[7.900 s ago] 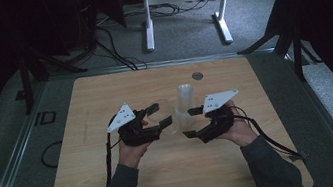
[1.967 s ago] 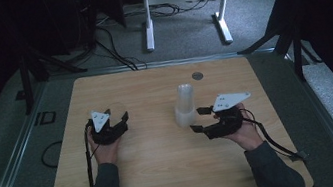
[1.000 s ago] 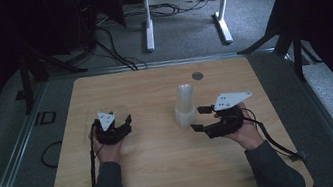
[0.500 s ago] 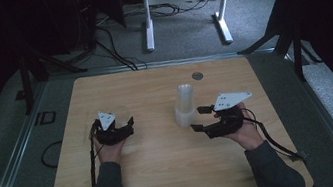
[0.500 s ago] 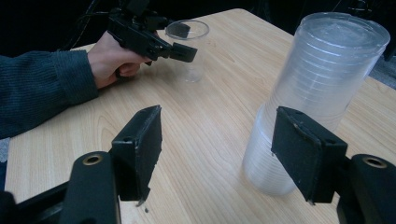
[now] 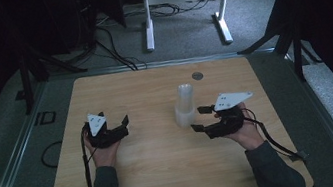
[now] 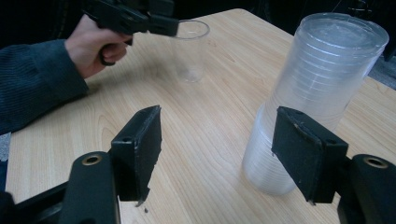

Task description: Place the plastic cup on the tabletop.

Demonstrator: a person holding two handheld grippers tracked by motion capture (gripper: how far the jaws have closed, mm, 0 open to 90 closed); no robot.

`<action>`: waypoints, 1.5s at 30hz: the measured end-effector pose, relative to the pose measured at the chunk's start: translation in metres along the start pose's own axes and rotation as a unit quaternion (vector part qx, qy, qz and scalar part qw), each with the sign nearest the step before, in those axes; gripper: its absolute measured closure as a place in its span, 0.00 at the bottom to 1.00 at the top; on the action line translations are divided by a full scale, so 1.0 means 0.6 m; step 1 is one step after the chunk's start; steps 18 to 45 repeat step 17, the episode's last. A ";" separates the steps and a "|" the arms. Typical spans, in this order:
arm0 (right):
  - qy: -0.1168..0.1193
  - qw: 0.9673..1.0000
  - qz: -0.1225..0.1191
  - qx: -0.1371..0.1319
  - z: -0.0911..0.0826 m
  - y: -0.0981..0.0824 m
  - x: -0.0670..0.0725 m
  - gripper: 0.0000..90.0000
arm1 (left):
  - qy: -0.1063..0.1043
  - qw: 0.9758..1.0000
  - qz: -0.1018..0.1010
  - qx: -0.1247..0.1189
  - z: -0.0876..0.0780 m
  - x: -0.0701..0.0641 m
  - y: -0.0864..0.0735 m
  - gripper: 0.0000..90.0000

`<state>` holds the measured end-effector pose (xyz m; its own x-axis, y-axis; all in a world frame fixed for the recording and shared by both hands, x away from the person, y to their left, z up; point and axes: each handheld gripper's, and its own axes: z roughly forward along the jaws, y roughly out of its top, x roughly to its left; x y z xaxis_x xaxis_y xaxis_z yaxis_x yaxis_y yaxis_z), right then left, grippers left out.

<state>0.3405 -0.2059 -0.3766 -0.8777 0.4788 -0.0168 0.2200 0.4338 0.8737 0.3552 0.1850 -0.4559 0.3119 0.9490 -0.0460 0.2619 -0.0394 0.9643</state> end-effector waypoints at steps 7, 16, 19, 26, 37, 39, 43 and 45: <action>0.000 1.000 0.000 -0.001 -0.001 0.000 0.000 0.36 | -0.015 0.999 0.016 -0.040 -0.045 -0.015 0.015 0.12; 0.003 1.000 -0.001 0.002 0.001 0.000 0.000 0.36 | -0.046 0.997 0.020 -0.055 -0.077 -0.025 0.017 0.15; 0.003 1.000 -0.001 0.003 0.001 0.000 0.000 0.36 | -0.046 0.997 0.020 -0.052 -0.077 -0.025 0.015 0.15; 0.003 1.000 -0.001 0.003 0.001 0.000 0.000 0.36 | -0.046 0.997 0.020 -0.052 -0.077 -0.025 0.015 0.15; 0.003 1.000 -0.001 0.003 0.001 0.000 0.000 0.36 | -0.046 0.997 0.020 -0.052 -0.077 -0.025 0.015 0.15; 0.003 1.000 -0.001 0.003 0.001 0.000 0.000 0.36 | -0.046 0.997 0.020 -0.052 -0.077 -0.025 0.015 0.15; 0.003 1.000 -0.001 0.003 0.001 0.000 0.000 0.36 | -0.046 0.997 0.020 -0.052 -0.077 -0.025 0.015 0.15; 0.003 1.000 -0.001 0.003 0.001 0.000 0.000 0.36 | -0.046 0.997 0.020 -0.052 -0.077 -0.025 0.015 0.15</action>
